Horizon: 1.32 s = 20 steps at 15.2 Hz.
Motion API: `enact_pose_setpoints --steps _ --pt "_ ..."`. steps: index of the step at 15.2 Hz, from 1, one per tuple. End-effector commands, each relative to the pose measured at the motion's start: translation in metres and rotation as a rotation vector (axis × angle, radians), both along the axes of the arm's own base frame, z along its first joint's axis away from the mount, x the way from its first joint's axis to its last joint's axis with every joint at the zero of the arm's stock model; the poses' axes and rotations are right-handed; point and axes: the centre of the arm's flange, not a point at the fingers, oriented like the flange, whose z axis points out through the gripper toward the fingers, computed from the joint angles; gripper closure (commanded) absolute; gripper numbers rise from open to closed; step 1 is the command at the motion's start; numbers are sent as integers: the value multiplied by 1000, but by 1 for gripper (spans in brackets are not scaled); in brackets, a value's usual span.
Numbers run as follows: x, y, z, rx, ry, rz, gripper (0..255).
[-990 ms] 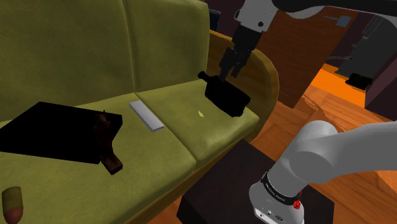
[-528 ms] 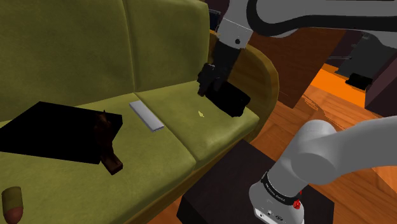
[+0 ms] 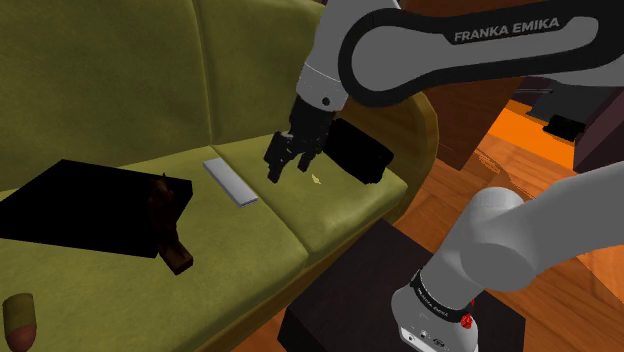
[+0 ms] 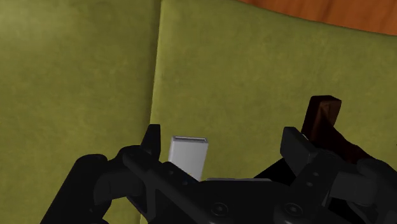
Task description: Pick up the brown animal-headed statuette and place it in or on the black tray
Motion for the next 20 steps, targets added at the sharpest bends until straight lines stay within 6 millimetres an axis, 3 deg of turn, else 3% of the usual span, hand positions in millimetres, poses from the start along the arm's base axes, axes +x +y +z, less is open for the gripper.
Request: enact_pose_setpoints --steps 1,16,20 --pt "4 22 -13 14 -4 -2 0" --pt "43 180 -107 104 -27 -5 0" --pt "46 189 -125 107 -28 -5 0"
